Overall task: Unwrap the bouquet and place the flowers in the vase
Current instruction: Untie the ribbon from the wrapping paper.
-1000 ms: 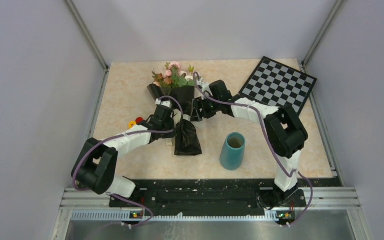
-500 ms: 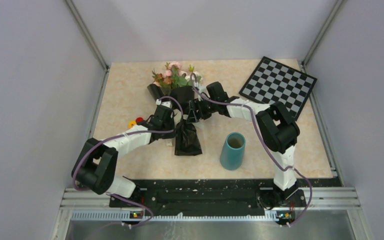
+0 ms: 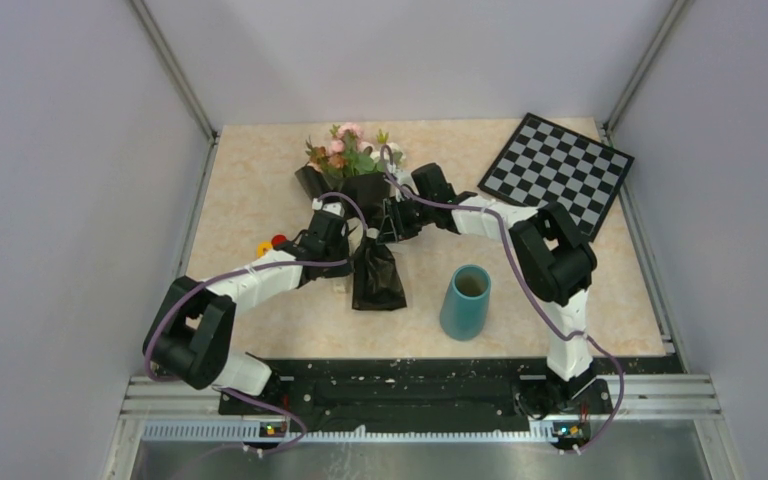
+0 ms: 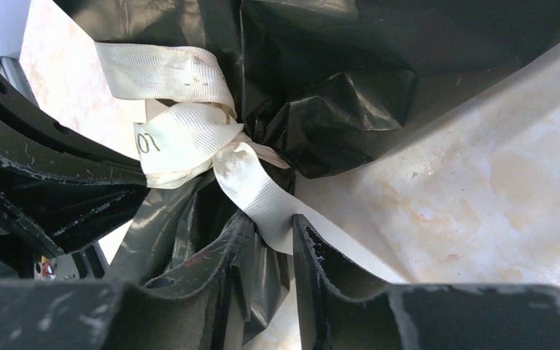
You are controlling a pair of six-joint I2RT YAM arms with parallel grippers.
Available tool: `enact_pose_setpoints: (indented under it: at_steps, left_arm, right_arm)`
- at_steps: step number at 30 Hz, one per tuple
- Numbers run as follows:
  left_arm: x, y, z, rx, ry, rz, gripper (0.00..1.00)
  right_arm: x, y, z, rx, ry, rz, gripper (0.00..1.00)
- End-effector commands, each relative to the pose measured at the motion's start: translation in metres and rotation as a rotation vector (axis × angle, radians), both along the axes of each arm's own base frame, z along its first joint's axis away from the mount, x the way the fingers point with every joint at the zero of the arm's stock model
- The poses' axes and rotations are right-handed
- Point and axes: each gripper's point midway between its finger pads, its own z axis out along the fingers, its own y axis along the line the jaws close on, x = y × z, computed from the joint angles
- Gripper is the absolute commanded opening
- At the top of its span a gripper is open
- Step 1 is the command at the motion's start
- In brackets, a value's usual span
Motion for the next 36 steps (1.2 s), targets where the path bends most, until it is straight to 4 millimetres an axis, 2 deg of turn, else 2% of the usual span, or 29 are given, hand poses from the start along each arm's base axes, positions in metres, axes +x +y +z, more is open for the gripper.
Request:
enact_pose_setpoints:
  at_steps: [1, 4, 7, 12, 16, 24, 27, 32, 36]
  left_arm:
    - [0.009, -0.005, 0.017, -0.047, -0.063, 0.010, 0.00]
    - [0.009, -0.004, 0.018, -0.047, -0.064, 0.010, 0.00]
    - [0.008, -0.004, 0.017, -0.046, -0.063, 0.009, 0.00]
    - [0.008, -0.004, 0.018, -0.048, -0.068, 0.009, 0.00]
    - [0.009, -0.004, 0.019, -0.048, -0.069, 0.010, 0.00]
    - [0.007, -0.004, 0.018, -0.048, -0.065, 0.006, 0.00]
    - [0.007, -0.004, 0.017, -0.051, -0.065, 0.006, 0.00]
    - [0.005, -0.003, 0.017, -0.052, -0.065, 0.008, 0.00]
    - [0.004, -0.004, 0.016, -0.056, -0.063, 0.006, 0.00]
  right_arm:
    - [0.007, 0.007, 0.027, 0.047, -0.055, -0.010, 0.22]
    - [0.008, 0.007, 0.032, 0.054, -0.058, -0.016, 0.16]
    - [0.008, 0.007, 0.037, 0.059, -0.066, -0.019, 0.16]
    - [0.011, 0.007, 0.045, 0.062, -0.081, -0.024, 0.20]
    - [0.012, 0.008, 0.048, 0.065, -0.085, -0.026, 0.27]
    - [0.014, 0.010, 0.049, 0.069, -0.083, -0.030, 0.28]
    - [0.015, 0.012, 0.054, 0.084, -0.084, -0.030, 0.33]
    - [0.018, 0.015, 0.062, 0.102, -0.084, -0.043, 0.34]
    - [0.022, 0.015, 0.058, 0.083, -0.069, -0.066, 0.35]
